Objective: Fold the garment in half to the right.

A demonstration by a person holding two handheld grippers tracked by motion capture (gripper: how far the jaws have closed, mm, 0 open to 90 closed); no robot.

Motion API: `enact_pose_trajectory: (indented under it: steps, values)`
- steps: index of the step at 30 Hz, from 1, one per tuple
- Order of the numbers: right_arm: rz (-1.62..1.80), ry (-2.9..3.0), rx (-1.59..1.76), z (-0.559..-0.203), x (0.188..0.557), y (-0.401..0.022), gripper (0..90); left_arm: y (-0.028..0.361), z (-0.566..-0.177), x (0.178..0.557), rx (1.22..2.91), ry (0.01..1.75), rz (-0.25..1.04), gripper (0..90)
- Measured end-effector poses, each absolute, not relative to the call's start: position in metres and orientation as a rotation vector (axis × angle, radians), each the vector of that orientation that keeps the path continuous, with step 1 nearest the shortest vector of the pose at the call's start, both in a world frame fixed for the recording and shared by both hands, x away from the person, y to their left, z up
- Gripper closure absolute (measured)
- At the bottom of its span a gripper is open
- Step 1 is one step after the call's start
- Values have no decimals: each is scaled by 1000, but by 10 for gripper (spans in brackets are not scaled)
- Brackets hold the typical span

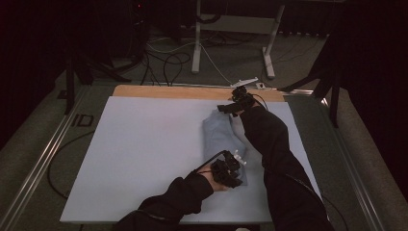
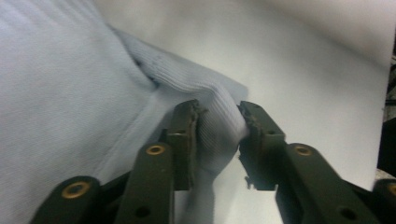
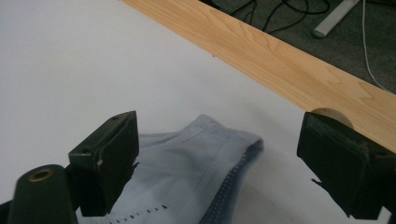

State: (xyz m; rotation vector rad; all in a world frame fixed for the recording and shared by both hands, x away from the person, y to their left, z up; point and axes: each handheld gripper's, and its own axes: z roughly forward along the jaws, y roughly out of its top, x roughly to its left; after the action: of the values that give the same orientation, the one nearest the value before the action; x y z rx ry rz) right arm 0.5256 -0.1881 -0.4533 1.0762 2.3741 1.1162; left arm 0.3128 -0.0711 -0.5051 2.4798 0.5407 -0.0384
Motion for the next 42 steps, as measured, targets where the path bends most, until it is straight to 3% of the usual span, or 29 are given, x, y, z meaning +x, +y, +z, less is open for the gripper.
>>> enact_pose_trajectory:
  steps: [3, 9, 17, 22, 27, 42]
  values:
    - [1119, 2375, 1072, -454, 524, -189, 128, -76, -506, 310, 2484, 512, -54, 655]
    - [1105, 2383, 1064, -458, 519, -188, 137, -82, -506, 306, 2483, 514, 6, 873]
    - [1136, 2389, 1064, -457, 518, -188, 137, -87, -496, 302, 2400, 512, 25, 882]
    - [1144, 2391, 1065, -458, 518, -186, 136, -96, -509, 303, 2450, 508, 26, 878]
    - [1142, 2401, 1056, -459, 518, -185, 136, -95, -515, 306, 2434, 514, -46, 796]
    - [1148, 2401, 1039, -453, 518, -186, 132, -80, -489, 292, 2408, 377, -62, 595]
